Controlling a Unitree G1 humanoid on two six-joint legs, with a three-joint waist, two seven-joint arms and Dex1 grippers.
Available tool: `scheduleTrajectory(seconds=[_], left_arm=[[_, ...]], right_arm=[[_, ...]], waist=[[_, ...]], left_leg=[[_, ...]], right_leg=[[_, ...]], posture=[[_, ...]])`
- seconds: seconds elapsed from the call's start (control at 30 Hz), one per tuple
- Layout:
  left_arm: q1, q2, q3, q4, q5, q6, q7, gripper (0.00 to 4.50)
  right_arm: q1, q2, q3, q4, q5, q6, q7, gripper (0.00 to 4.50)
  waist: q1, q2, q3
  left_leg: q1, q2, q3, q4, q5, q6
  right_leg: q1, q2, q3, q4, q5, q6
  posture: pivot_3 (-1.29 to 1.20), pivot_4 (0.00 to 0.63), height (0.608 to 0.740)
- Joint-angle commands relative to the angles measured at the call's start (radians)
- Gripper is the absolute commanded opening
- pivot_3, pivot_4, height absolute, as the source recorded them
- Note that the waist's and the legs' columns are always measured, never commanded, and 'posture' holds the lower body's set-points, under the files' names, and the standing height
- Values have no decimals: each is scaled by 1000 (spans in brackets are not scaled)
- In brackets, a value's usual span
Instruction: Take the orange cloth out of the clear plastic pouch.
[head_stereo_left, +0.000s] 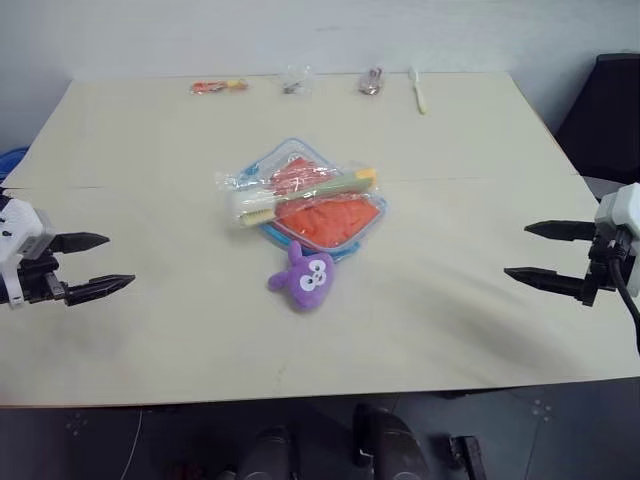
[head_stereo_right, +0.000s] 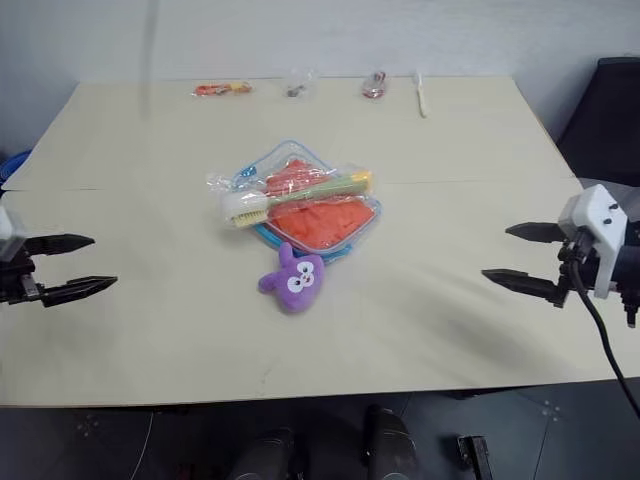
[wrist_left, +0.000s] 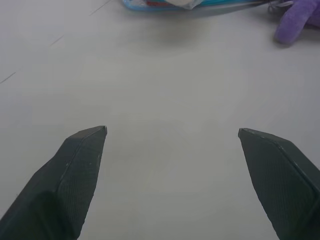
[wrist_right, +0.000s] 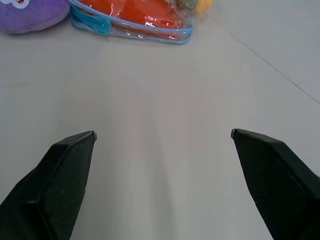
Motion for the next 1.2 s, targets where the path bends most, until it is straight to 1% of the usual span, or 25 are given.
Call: scheduleTrajectory(seconds=[0.03, 0.1, 0.2, 0.3, 0.33, 0.43, 0.53, 0.63, 0.73, 0.8, 0.87, 1.0, 1.2], left_arm=[[-27, 3, 14, -35, -23, 13, 0, 4465], [-70, -10, -19, -63, -35, 34, 5, 4465], [-206, -48, -129, -108, -21, 89, 33, 4465], [-402, -110, -290, -141, 28, 141, 45, 4465], [-488, -146, -357, -127, 75, 141, 61, 4465], [-707, -249, -507, 4, 221, 126, 125, 4465], [-867, -361, -593, 145, 299, 116, 157, 4465], [-1006, -482, -673, 344, 400, 63, 213, 4465], [-1084, -547, -744, 515, 496, -17, 236, 4465], [-1123, -576, -771, 604, 537, -71, 234, 4465], [-1162, -592, -787, 668, 567, -72, 221, 4465], [-1201, -570, -804, 730, 618, -116, 185, 4465], [-1196, -552, -809, 771, 660, -170, 132, 4465]], right_arm=[[-14, 5, -19, -31, 24, 9, -4, 4500], [-10, 7, -22, -58, 28, 12, -14, 4500], [-13, 31, -24, -144, 47, 33, -64, 4500], [-13, 71, -11, -289, 90, 97, -141, 4500], [-18, 90, -2, -353, 114, 126, -177, 4500], [-43, 141, 27, -506, 186, 198, -269, 4500], [-70, 189, 53, -606, 244, 257, -360, 4500], [-77, 216, 80, -673, 268, 283, -423, 4500], [-80, 225, 90, -703, 284, 300, -462, 4500], [-73, 223, 84, -710, 290, 303, -479, 4500], [-55, 219, 75, -716, 285, 301, -493, 4500], [-28, 219, 62, -739, 297, 301, -513, 4500], [-21, 215, 77, -760, 308, 291, -523, 4500]], waist=[[0, 0, 0], [4, 0, 0], [12, -1, 0], [24, -1, 0], [26, -1, 0], [31, -2, -1], [28, -2, -1], [28, -4, 0], [28, -4, 0], [24, -4, 0], [26, -5, 0], [26, -6, 1], [27, -6, 1]], left_leg=[[0, 0, 0, 0, 0, 0], [0, 0, 0, 0, 0, 0], [0, 0, -1, 2, 0, 0], [0, -2, -1, 4, 0, 0], [0, -2, -1, 5, 0, 0], [-1, -3, -2, 8, 0, 0], [-2, -4, -1, 8, 0, 0], [-2, -3, -1, 8, 0, 0], [-2, -4, -1, 8, 0, 1], [-2, -3, -1, 8, 0, 1], [-2, -3, -1, 7, 0, 1], [-3, -3, -1, 7, 0, 1], [-3, -2, -1, 7, 0, 1]], right_leg=[[0, 0, 0, 0, 0, 0], [0, 0, 0, 0, 0, 0], [0, -1, 0, 2, 0, 0], [0, -1, 1, 4, 0, 0], [0, 0, 1, 5, 0, 0], [0, 0, 0, 6, 0, 0], [0, 1, 1, 6, 0, 0], [0, 1, 1, 6, 0, 0], [0, 2, 1, 5, 0, 1], [0, 2, 1, 5, 0, 1], [0, 2, 1, 5, 0, 1], [0, 2, 1, 4, 0, 1], [0, 2, 1, 5, 0, 1]], posture=[[0, 150, 740], [0, 150, 740], [0, 150, 740], [0, 150, 740], [0, 150, 740], [0, 150, 740], [0, 150, 740], [0, 150, 740], [0, 150, 740], [0, 150, 740], [0, 150, 740], [0, 150, 740], [0, 150, 740]])
